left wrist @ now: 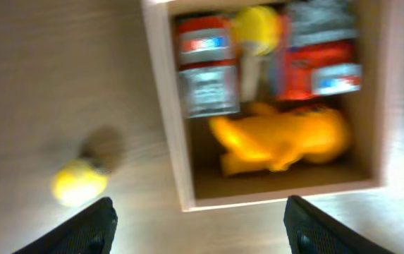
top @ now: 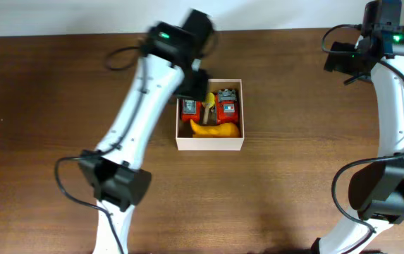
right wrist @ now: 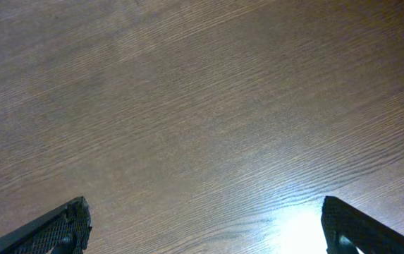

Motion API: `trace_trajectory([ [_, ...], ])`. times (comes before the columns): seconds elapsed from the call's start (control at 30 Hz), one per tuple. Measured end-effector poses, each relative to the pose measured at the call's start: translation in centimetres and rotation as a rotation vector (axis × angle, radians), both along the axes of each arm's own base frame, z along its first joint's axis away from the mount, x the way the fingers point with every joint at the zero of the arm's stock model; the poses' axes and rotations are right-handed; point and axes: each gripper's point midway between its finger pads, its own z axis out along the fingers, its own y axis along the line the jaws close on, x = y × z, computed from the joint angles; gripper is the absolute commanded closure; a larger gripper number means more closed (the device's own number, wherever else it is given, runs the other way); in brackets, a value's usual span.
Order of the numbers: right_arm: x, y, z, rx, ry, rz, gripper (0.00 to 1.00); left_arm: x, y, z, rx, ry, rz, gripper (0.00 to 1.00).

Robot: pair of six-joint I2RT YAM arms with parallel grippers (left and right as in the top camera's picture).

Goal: Pack container
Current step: 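Move the left gripper to the yellow ball left of the box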

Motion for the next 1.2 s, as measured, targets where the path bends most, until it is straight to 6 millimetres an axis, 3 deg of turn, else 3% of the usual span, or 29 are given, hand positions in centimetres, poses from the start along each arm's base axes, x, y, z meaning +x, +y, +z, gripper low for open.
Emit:
trace_trajectory([
  [0.2, 0.0, 0.0, 0.0, 0.000, 0.000, 0.000, 0.01, 1.7, 6.1, -0.6, 0.042, 0.018, 0.136, 0.20],
  [0.33, 0.0, 0.0, 0.0, 0.000, 0.000, 0.000, 0.01, 0.9, 8.3, -3.1, 0.105, 0.102, 0.169, 0.18],
  [0.53, 0.0, 0.0, 0.0, 0.000, 0.000, 0.000, 0.01, -2.4, 10.1, -7.8, 0.190, 0.295, 0.185, 0.18],
  [0.7, 0.0, 0.0, 0.0, 0.000, 0.000, 0.000, 0.01, -4.5, 11.4, -10.2, 0.272, 0.390, 0.190, 0.17],
  [0.93, 0.0, 0.0, 0.0, 0.000, 0.001, 0.001, 0.01, -4.5, 13.0, -12.3, 0.319, 0.392, 0.210, 0.17],
  [1.2, 0.0, 0.0, -0.1, 0.000, 0.001, 0.000, 0.01, -3.8, 15.3, -15.9, 0.241, 0.387, 0.294, 0.17],
])
